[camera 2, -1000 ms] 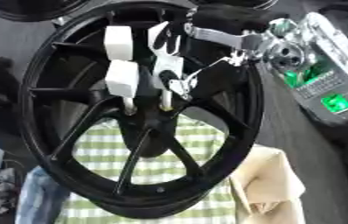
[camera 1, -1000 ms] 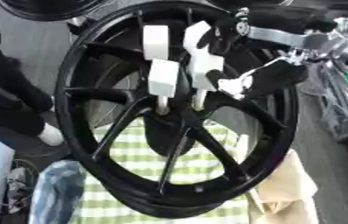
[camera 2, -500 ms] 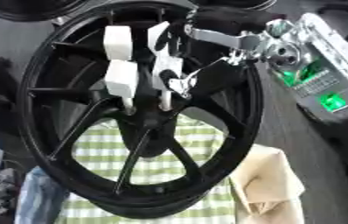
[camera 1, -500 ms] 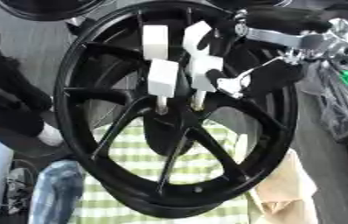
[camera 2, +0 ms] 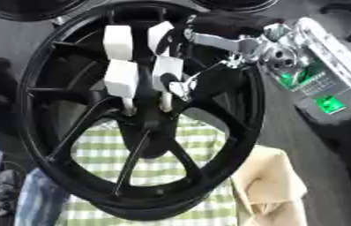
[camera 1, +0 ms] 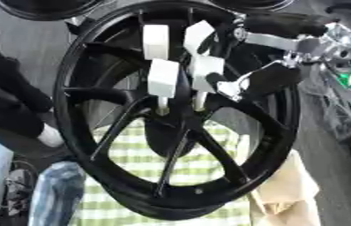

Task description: Pull the pin out of the wheel hub.

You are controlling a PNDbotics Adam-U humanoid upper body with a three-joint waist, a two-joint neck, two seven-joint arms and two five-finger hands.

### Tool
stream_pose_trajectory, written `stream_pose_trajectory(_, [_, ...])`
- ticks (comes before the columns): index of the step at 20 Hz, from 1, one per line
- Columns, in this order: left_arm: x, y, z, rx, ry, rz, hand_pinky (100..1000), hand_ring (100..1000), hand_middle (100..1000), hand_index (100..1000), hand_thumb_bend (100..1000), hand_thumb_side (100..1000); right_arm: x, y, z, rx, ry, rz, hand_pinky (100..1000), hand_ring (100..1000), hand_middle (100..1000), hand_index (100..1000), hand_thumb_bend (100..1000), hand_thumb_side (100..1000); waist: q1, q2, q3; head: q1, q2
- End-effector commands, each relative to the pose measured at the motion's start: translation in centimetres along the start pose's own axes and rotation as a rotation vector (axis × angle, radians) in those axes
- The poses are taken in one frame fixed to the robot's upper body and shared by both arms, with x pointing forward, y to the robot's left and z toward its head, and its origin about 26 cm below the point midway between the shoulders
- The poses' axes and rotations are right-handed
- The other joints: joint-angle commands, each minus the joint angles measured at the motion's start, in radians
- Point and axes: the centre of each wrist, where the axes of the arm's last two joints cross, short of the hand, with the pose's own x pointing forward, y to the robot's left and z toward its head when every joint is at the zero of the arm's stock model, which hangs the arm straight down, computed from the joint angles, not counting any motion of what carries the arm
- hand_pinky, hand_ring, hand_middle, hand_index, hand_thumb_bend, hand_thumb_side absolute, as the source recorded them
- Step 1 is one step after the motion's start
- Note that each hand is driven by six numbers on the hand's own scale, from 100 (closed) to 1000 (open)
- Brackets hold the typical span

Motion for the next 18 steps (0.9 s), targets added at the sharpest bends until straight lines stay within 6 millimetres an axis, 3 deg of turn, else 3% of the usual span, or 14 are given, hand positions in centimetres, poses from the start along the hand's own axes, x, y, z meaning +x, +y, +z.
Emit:
stream_pose_trajectory(1, [1.03, 0.31, -0.49, 0.005, -0.040, -0.007, 750, 787, 702, 724, 100, 835, -0.16, -0.39, 0.07, -0.005, 0.011, 0.021, 796, 700, 685, 843, 133, 571, 0.003, -0.013, 0.002, -0.004, 0.002])
stream_pose_trajectory(18, [1.14, 0.17, -0.57, -0.001, -0.044, -0.003, 751, 786, 703, 724, 100, 834, -1.01, 0.47, -0.91, 0.026, 0.031, 0.011, 790, 689, 666, 845, 129, 617, 0.004, -0.010, 0.007, -0.015, 0.002])
